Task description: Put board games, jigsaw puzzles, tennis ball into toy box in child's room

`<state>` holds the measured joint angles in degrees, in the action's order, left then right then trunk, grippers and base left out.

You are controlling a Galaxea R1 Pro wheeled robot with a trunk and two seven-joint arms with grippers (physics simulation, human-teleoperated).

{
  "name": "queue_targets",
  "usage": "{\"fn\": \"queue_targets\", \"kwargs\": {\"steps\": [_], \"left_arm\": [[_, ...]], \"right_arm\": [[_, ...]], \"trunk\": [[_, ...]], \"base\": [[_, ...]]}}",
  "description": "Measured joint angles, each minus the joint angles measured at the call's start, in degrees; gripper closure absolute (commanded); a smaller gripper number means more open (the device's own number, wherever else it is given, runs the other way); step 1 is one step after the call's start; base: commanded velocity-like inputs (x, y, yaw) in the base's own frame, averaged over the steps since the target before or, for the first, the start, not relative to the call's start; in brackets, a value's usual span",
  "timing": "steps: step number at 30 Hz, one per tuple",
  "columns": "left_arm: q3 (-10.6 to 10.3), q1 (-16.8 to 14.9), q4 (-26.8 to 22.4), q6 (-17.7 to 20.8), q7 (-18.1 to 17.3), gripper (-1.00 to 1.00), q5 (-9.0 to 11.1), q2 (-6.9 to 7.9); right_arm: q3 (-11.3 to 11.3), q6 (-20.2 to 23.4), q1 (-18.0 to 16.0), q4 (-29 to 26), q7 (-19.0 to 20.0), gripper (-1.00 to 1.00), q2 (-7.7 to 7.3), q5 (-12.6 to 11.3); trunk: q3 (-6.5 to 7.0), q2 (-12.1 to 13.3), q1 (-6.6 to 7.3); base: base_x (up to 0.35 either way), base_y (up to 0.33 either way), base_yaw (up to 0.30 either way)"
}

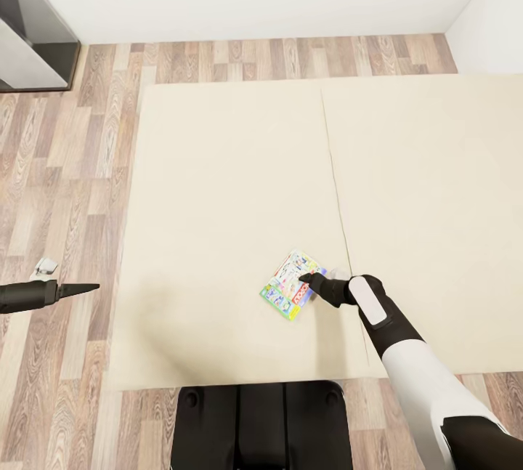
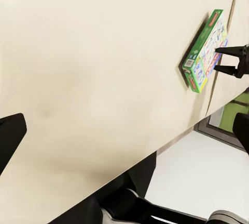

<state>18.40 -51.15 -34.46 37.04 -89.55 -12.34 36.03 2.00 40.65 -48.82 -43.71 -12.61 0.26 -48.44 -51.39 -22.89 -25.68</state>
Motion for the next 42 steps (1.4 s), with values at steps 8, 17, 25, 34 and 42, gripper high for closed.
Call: {"fn": "queue_targets", "kwargs": {"steps": [8,17,25,34,42], "left_arm": [[-0.01,-0.01,0.01,-0.01,0.0,-1.0,0.03,-0.01],[-0.01,-0.05,0.03,-0.01,0.0,-1.0,0.02,-0.04],[-0.01,-0.05,0.04,-0.01,0.0,-1.0,0.02,-0.04],[-0.01,-0.05,0.04,-0.03,0.0,-1.0,0.01,-0.04],[-0.01,-0.05,0.03,0.05,0.0,-1.0,-0.05,-0.04]], "right_arm": [[0.02,-0.04,0.0,0.27,0.59,-1.0,0.0,0.04],[0.03,-2.58,0.06,0.29,3.39,-1.0,0.03,-1.64],[0.0,-2.91,0.04,0.29,3.68,-1.0,0.03,-1.23],[0.0,-2.94,0.03,0.29,3.68,-1.0,0.03,-1.23],[0.01,-2.95,0.05,0.29,3.68,-1.0,0.02,-1.23]], "trunk": [[0.22,0.03,-0.03],[0.24,0.06,-0.05],[0.7,0.06,-0.07],[0.85,0.06,-0.07],[0.86,0.06,-0.07]], "base": [[0.0,0.0,0.0],[0.0,0.0,0.0],[0.0,0.0,0.0],[0.0,0.0,0.0],[0.0,0.029,0.0]]}}
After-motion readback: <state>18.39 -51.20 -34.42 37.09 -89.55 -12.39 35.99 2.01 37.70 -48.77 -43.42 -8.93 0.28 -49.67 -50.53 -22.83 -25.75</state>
